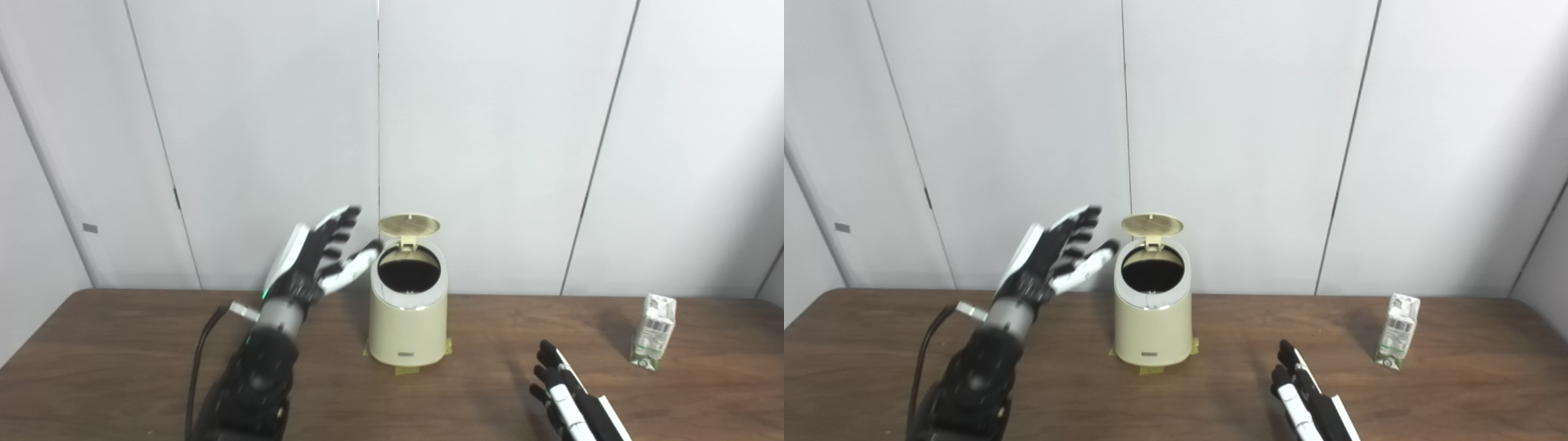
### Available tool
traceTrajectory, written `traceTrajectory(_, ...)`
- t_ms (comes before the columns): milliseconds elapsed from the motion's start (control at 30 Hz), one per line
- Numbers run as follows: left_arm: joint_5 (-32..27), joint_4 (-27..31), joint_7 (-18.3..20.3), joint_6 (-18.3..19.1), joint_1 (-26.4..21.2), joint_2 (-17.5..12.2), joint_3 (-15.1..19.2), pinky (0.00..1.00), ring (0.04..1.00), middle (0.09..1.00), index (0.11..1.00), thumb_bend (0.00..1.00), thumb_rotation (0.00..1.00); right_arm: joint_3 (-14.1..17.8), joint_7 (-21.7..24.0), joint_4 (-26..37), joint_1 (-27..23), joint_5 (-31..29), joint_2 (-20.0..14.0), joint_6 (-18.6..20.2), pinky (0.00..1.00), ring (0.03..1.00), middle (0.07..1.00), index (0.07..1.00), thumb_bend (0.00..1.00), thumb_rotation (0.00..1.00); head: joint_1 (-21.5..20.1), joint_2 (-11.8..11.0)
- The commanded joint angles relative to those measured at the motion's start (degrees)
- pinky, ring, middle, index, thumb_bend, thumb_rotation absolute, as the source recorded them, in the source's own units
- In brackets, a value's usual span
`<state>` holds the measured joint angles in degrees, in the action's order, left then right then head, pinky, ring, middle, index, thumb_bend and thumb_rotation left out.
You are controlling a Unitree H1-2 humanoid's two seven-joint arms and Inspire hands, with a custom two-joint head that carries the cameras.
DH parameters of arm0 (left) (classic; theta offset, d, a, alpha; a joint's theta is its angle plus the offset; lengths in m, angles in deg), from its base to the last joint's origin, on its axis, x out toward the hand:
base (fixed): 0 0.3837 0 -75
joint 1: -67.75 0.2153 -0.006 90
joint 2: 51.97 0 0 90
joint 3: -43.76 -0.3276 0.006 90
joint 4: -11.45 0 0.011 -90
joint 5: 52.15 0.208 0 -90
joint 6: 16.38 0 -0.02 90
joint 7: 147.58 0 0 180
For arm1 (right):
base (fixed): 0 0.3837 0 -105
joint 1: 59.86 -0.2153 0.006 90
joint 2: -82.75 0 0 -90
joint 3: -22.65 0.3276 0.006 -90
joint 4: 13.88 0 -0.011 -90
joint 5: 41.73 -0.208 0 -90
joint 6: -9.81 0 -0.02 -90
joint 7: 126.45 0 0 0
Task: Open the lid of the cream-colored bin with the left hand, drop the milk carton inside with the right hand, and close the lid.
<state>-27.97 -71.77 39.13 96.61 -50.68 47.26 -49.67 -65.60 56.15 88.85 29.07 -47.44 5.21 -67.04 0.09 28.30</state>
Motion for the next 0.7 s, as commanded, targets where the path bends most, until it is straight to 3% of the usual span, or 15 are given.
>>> traceTrajectory(0, -1.6, 3.0, -2.0, -3.2, -0.2, -0.2, 1.1, 0.83, 0.876, 0.893, 0.893, 0.44, 0.59, 0.6, -0.1, 2.4, -1.7, -0.8, 0.2, -0.9, 0.93, 0.974, 0.979, 0.951, 0.66, 0.74, 0.0, 0.1)
traceTrajectory(133, -5.7, 4.4, -1.8, -5.8, 4.1, -0.7, 2.9, 0.80, 0.868, 0.896, 0.904, 0.40, 0.69, 1.4, -0.6, 3.0, -1.7, -2.0, 0.7, -0.5, 0.93, 0.972, 0.976, 0.945, 0.67, 0.72, -0.1, 0.4)
traceTrajectory(267, -8.9, 6.1, -1.2, -6.1, 7.5, -1.0, 3.9, 0.80, 0.877, 0.915, 0.930, 0.36, 0.67, 1.6, -0.6, 3.1, -1.9, -2.0, 0.6, -1.3, 0.94, 0.974, 0.979, 0.953, 0.66, 0.68, -0.7, 0.9)
traceTrajectory(433, -10.4, 7.6, -1.9, -6.7, 11.6, -0.7, 4.2, 0.80, 0.870, 0.906, 0.924, 0.35, 0.67, 2.3, -0.8, 3.8, -2.4, -2.7, 0.5, -1.3, 0.92, 0.956, 0.975, 0.950, 0.63, 0.56, -2.5, 2.0)
traceTrajectory(500, -12.3, 7.0, -2.0, -7.3, 12.8, -0.4, 4.8, 0.82, 0.877, 0.912, 0.927, 0.33, 0.71, 2.9, -1.0, 4.4, -2.6, -3.4, 0.7, -0.9, 0.90, 0.947, 0.975, 0.950, 0.63, 0.48, -3.9, 2.6)
traceTrajectory(567, -15.2, 6.1, -2.3, -7.3, 13.4, 0.4, 6.1, 0.84, 0.892, 0.923, 0.936, 0.36, 0.72, 3.3, -1.3, 5.1, -2.8, -3.8, 0.8, -0.4, 0.91, 0.950, 0.977, 0.954, 0.65, 0.42, -8.1, 3.8)
traceTrajectory(667, -19.5, 4.4, -2.0, -8.2, 13.7, 0.7, 8.0, 0.88, 0.909, 0.930, 0.943, 0.39, 0.69, 3.7, -1.8, 5.8, -3.3, -3.4, 0.4, 0.2, 0.90, 0.958, 0.977, 0.955, 0.70, 0.40, -13.3, 4.5)
